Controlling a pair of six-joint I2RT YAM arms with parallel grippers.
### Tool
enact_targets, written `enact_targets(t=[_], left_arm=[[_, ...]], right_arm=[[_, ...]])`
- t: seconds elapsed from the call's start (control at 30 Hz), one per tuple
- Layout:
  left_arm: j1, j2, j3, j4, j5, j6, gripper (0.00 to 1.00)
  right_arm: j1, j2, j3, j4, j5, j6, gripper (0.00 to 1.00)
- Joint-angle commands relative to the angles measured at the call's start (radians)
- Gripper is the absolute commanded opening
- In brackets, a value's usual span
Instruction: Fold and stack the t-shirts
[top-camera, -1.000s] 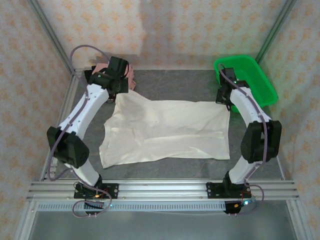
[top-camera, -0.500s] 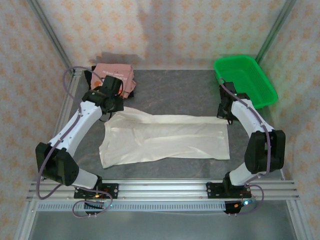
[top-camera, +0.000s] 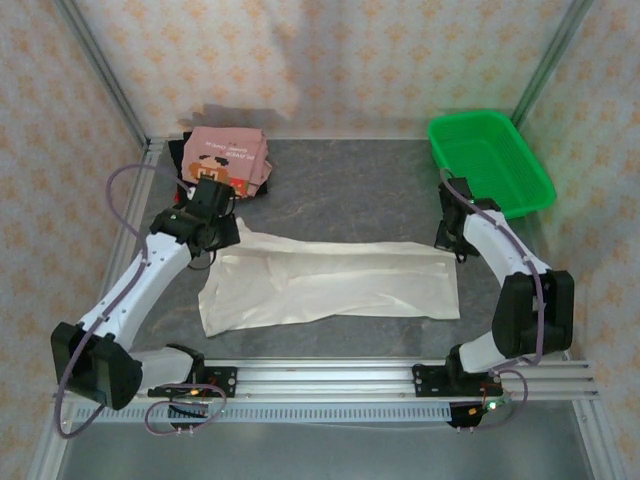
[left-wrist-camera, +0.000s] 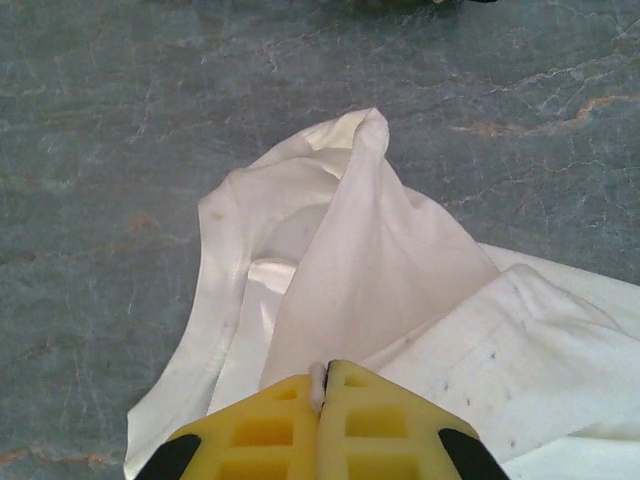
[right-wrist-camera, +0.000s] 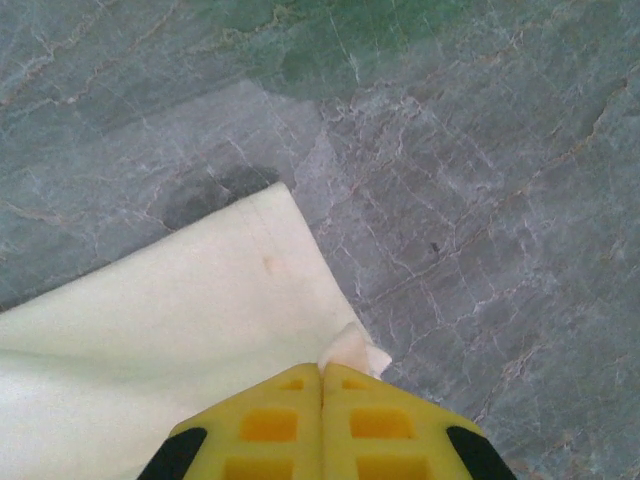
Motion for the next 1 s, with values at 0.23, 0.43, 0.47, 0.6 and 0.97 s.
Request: enact_targets(t=[0.23, 0.43, 0.47, 0.6, 0.97], left_arm=[[0.01, -0.083, -0.151, -0.005, 0.022, -0.149, 0.0], [0.01, -0.127, -0.218, 0.005, 0.033, -0.172, 0.0], [0.011, -0.129, -0.228, 0.004, 0.032, -0.174, 0.0], [0.01, -0.134, -0.269, 0.005, 0.03, -0.186, 0.0], [0.011, -0.087, -0.393, 0.064, 0.043, -0.243, 0.0]], right_arm=[[-0.008, -0.031, -0.089, -0.026, -0.019, 0.138, 0.0], [-0.007, -0.013, -0.114, -0.01, -0.005, 0.151, 0.0], [-0.008, -0.01, -0.118, -0.007, -0.005, 0.155, 0.0], [-0.008, 0.005, -0.133, 0.005, -0.011, 0.17, 0.0], [-0.008, 0.034, -0.19, 0.043, -0.043, 0.226, 0.0]])
